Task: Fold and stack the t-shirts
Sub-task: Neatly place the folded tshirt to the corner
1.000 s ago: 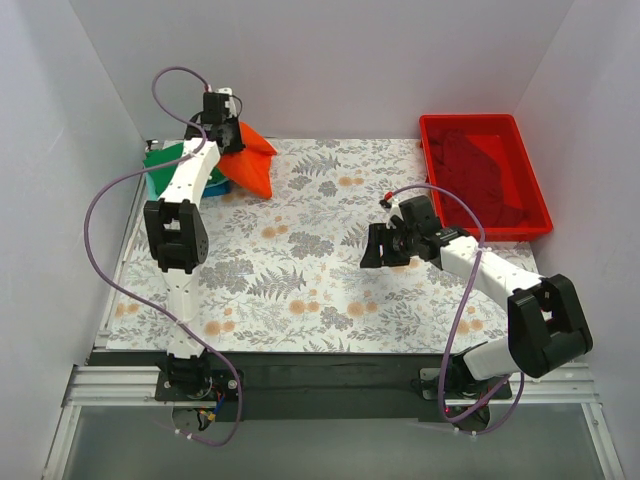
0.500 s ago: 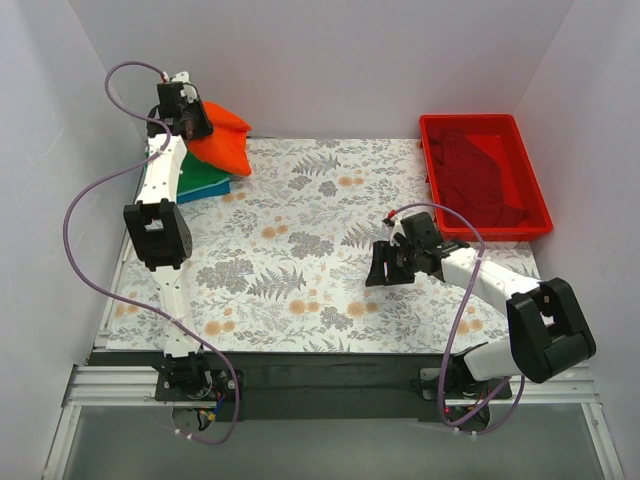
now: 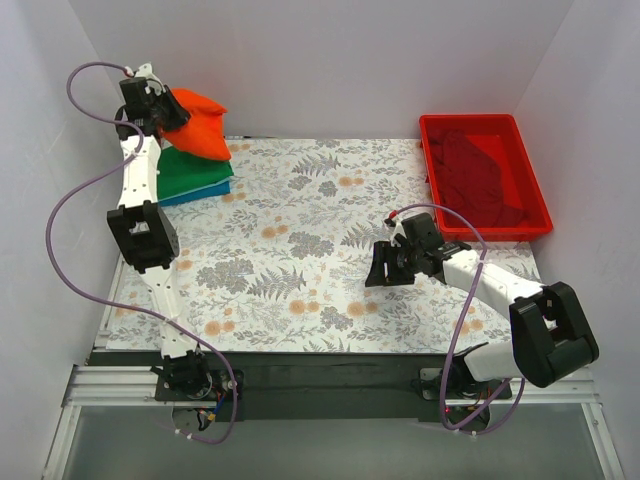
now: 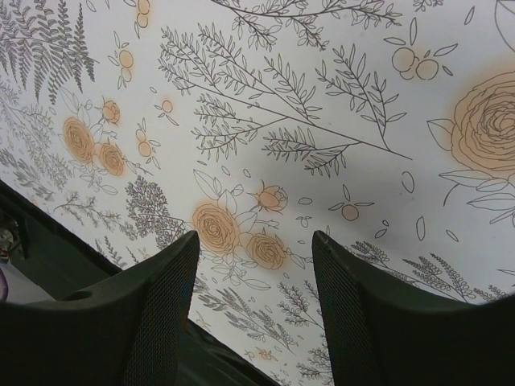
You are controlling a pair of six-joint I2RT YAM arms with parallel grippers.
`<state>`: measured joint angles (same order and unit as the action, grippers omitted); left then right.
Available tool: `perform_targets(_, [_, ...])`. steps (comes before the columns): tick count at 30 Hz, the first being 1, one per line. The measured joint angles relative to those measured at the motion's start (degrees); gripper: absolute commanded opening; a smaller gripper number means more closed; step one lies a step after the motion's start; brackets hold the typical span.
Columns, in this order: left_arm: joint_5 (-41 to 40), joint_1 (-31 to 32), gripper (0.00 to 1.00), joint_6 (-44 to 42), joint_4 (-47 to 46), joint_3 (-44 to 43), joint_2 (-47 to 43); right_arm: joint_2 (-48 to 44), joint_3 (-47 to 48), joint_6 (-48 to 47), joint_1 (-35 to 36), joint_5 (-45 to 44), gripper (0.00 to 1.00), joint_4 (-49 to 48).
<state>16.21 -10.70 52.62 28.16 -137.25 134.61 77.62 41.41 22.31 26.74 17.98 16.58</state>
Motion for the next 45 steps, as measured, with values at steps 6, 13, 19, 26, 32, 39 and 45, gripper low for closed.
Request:
perform_targets(6, [1.1,-0.9,0.00,0.2,-1.2,2.8,0.3,0.0,0.0,0.3,0.5,0.0,0.65,0.0])
perform_targets(13, [1.9,-1.8,0.00,0.3,-2.0,4.5,2.8,0.0,0.0,0.5,1.1,0.0,0.65,0.0])
perform_targets(19, [0.0,-3.0,0.00,0.1,-2.3,10.5,2.8,0.0,0.0,0.9,1.5,0.0,0.65,0.0])
perform_targets(26, [-4.3,-4.5,0.00,0.5,-3.3,14.7,2.7,0.0,0.0,1.1,2.0,0.0,0.65,0.0])
perform_targets(32, [-7.8,-5.4,0.39,1.5,-3.3,15.0,2.6,-0.8,-0.1,1.2,2.3,0.0,0.65,0.0])
perform_targets(39, [-14.1,-6.3,0.88,3.2,-2.8,15.9,1.7,-2.5,-0.1,1.4,2.3,0.0,0.65,0.0])
perform_targets(45, [-18.2,-6.5,0.90,4.0,-2.4,18.9,-2.8,-2.7,-0.1,1.4,2.3,0.0,0.65,0.1])
